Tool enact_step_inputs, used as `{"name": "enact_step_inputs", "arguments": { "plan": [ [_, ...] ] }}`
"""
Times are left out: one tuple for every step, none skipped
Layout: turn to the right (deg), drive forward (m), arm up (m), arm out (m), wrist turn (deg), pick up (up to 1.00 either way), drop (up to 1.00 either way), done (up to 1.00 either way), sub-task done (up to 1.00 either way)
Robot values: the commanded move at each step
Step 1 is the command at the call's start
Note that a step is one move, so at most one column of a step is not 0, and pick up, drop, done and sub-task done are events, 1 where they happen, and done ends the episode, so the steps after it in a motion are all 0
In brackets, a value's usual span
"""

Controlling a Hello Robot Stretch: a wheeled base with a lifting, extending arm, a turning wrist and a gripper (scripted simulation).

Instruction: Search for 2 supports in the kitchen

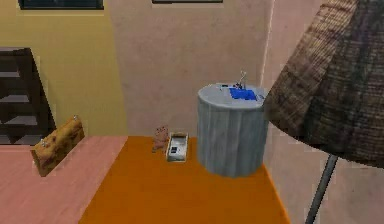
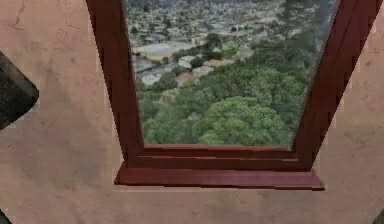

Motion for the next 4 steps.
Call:
{"name": "enact_step_inputs", "arguments": {
  "plan": [
    [-36.0,0.0,0.0,0.0,0.0,0.0,0.0,0.0,0.0],
    [0.0,1.0,0.0,0.0,0.0,0.0,0.0,0.0,0.0],
    [0.0,0.3,0.0,0.0,0.0,0.0,0.0,0.0,0.0],
    [0.0,0.0,0.0,0.0,0.0,0.0,0.0,0.0,1.0]
  ]
}}
